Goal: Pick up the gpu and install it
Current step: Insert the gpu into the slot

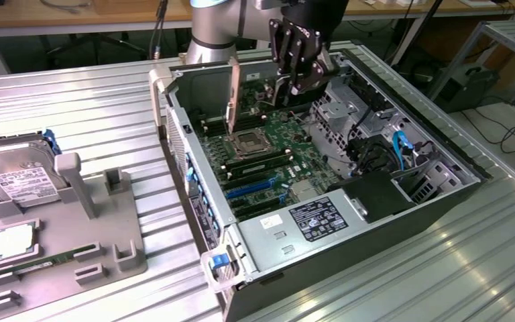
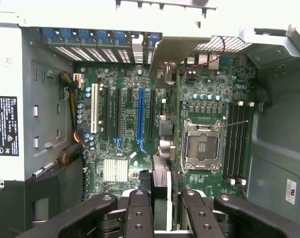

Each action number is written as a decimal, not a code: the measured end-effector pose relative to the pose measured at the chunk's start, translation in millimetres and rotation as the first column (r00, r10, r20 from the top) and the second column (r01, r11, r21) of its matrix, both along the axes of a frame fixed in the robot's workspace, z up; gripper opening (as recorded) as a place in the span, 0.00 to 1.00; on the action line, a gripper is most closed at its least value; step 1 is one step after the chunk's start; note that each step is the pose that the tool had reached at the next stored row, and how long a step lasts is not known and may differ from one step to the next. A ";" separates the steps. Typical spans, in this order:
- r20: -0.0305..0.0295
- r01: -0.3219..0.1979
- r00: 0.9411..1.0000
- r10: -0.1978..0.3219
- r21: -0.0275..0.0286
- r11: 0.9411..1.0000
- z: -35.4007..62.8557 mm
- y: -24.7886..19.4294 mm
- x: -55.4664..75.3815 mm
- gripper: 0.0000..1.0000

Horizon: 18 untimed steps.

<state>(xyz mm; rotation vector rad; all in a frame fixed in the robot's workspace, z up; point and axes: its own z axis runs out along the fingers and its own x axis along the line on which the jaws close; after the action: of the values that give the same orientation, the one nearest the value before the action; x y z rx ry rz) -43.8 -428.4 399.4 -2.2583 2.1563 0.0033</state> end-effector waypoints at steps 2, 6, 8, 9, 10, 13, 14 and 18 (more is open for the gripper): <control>0.000 0.000 1.000 0.000 0.000 1.000 -1.3 0.0 0.0 0.27; 0.000 0.000 1.000 0.000 0.000 1.000 -4.7 0.0 0.0 0.27; 0.000 0.000 1.000 0.000 0.000 1.000 -6.5 0.0 0.0 0.27; 0.000 0.000 1.000 0.000 0.000 1.000 -7.2 0.0 0.0 0.27; 0.000 0.000 1.000 0.000 0.000 1.000 -8.2 0.0 0.0 0.27; 0.000 0.000 1.000 0.000 0.000 1.000 -10.3 0.0 0.0 0.27; -0.001 0.000 1.000 0.000 0.000 1.000 -11.4 0.0 0.0 0.27; -0.001 0.000 1.000 0.000 0.000 1.000 -15.2 0.0 0.0 0.27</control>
<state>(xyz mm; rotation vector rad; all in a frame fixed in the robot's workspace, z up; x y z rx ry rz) -43.8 -428.4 384.2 -2.2589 2.1569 0.0047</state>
